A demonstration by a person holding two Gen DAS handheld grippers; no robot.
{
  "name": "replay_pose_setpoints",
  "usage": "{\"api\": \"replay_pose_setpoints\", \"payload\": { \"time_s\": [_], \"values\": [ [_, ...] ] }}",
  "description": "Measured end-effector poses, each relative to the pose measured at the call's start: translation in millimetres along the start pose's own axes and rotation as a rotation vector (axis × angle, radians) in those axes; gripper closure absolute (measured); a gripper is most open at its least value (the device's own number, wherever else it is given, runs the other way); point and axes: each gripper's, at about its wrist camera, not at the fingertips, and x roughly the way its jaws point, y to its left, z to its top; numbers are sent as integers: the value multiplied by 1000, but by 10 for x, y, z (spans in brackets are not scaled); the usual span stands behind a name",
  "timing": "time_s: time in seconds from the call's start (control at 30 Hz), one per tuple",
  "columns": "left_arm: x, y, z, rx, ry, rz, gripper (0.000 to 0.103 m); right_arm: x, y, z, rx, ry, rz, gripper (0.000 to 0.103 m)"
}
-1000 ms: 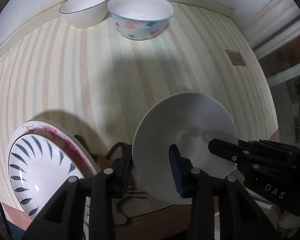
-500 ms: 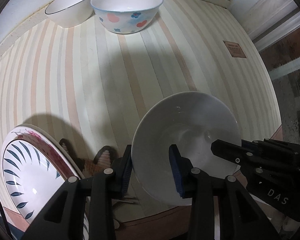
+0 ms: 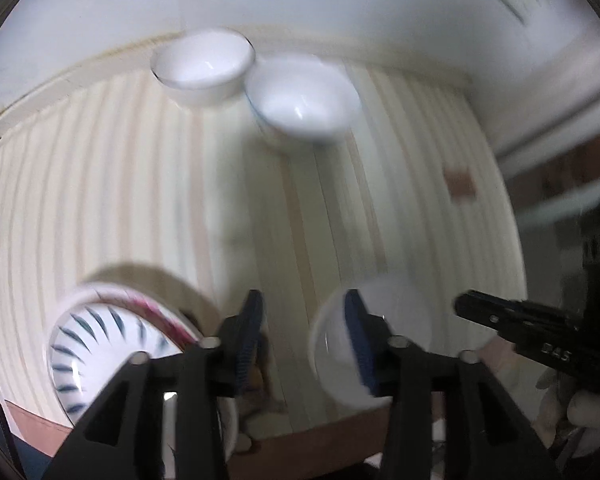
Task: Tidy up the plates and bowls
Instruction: 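Grasp the rim of the plain white bowl with both grippers and lift it, then carry the held bowl with both grippers onto the heart-pattern bowl, nesting them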
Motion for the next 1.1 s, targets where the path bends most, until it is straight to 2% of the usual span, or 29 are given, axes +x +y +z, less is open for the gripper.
{"api": "replay_pose_setpoints", "payload": {
  "time_s": [0.07, 0.1, 0.13, 0.23, 0.37, 0.53, 0.6, 0.67, 0.7, 0.77, 0.9, 1.1],
  "values": [
    [24, 106, 249, -46, -24, 9, 58, -156, 14, 177, -1, -38, 15, 69],
    [84, 165, 415, -68, -29, 14, 58, -216, 30, 316, -1, -60, 31, 59],
    [133, 197, 505, -80, -28, 14, 58, -248, 52, 457, -4, -79, 43, 56],
    [361, 298, 866, -114, -13, 15, 58, -165, 134, 921, -24, -119, 48, 56],
    [670, 377, 1235, -140, 17, 13, 58, 161, 216, 1530, -10, -117, 72, 56],
    [952, 406, 1418, -129, 55, 26, 59, 569, 271, 2001, 9, -62, 76, 56],
    [1043, 381, 1467, -111, 63, 23, 60, 696, 294, 2048, 15, -51, 64, 58],
    [1065, 351, 1466, -93, 49, -6, 69, 821, 309, 2115, 6, -36, 41, 75],
    [1063, 328, 1463, -82, 46, -12, 70, 868, 306, 2125, 3, -33, 38, 83],
    [1049, 270, 1457, -63, 39, 9, 70, 915, 337, 2153, -8, -32, 48, 88],
    [1033, 219, 1428, -52, 35, 15, 70, 896, 426, 2160, -45, -49, 4, 89],
    [838, 149, 1351, -36, 18, 8, 70, 723, 451, 2078, -60, -65, 8, 89]
  ]
}}
